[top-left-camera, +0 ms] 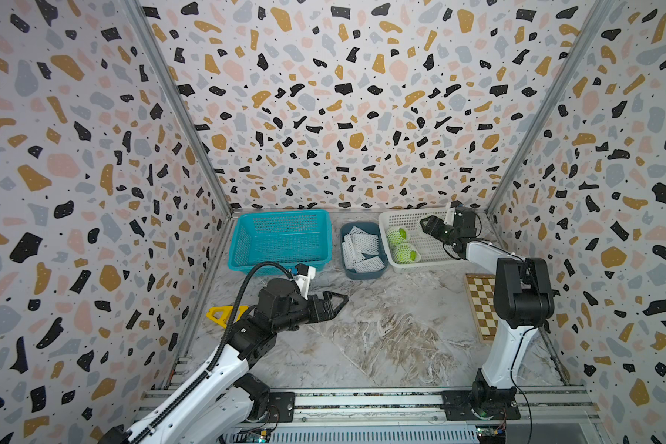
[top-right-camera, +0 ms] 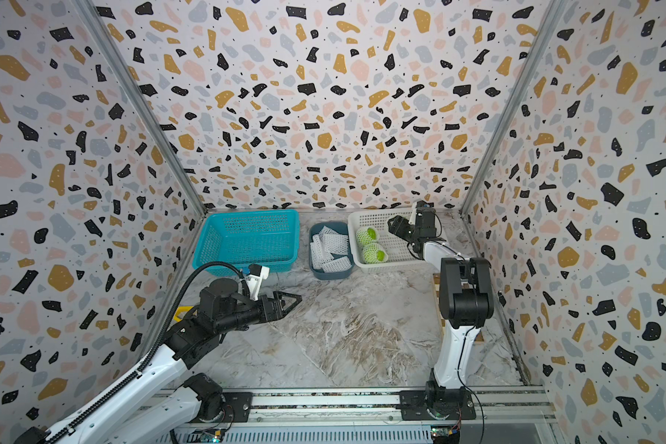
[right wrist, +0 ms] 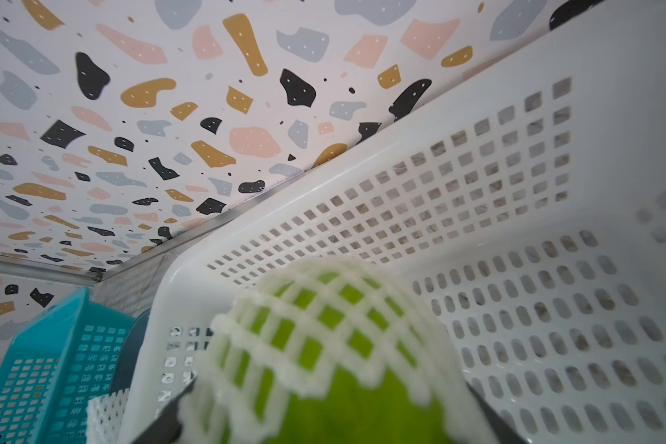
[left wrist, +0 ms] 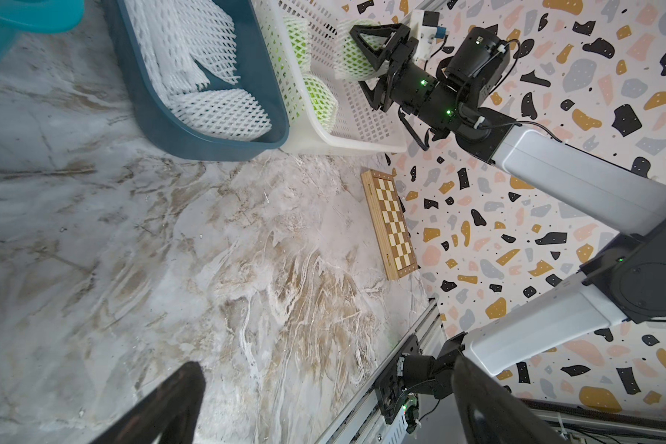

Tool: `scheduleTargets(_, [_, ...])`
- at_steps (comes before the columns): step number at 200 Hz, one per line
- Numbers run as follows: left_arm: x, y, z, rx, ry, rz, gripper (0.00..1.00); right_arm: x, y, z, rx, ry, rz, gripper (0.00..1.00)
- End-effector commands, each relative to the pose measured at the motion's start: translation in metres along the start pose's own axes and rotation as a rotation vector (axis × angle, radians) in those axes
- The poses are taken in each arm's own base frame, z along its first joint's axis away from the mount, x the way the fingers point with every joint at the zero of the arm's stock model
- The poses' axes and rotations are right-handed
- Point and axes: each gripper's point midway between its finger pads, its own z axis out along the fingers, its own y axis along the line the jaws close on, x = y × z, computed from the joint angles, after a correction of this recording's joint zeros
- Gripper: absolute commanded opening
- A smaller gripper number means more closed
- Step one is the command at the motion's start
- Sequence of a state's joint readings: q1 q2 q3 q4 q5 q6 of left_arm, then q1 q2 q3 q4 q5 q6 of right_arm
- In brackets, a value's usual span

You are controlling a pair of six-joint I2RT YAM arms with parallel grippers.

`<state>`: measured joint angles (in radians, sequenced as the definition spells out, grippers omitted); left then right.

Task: Sleeve custard apples in foam nets
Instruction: Place the custard apple in the basket.

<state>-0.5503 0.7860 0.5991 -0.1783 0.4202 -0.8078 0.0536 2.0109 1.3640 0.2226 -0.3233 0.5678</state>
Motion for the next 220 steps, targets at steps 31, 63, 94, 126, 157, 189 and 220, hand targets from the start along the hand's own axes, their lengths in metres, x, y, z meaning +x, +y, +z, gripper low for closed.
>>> scheduleTargets(31, [-0.006, 0.002, 0.002, -0.001, -0.028, -0.005, 0.99, 0.014, -0.007, 0.021, 0.01, 0.073, 0.027, 0.75])
scheduleTargets(63, [-0.007, 0.002, 0.006, -0.002, -0.021, -0.012, 0.99, 0.026, -0.017, 0.03, 0.032, 0.105, 0.034, 0.75])
scheduleTargets(94, [-0.007, 0.004, 0.007, -0.008, -0.021, -0.016, 0.99, 0.032, -0.022, 0.034, 0.053, 0.124, 0.036, 0.76])
scheduleTargets(126, [-0.007, 0.004, 0.007, -0.009, -0.02, -0.017, 0.99, 0.034, -0.025, 0.036, 0.078, 0.14, 0.042, 0.81])
scheduleTargets(157, [-0.006, 0.006, 0.008, -0.012, -0.018, -0.018, 0.99, 0.029, -0.023, 0.028, 0.108, 0.127, 0.036, 0.95])
scheduleTargets(189, [-0.005, 0.007, 0.008, -0.018, -0.017, -0.02, 0.99, 0.012, -0.013, 0.011, 0.118, 0.083, 0.011, 0.98])
scheduleTargets(220, [-0.005, 0.009, 0.008, -0.025, -0.02, -0.022, 0.99, -0.007, -0.004, -0.01, 0.14, 0.03, -0.009, 0.99])
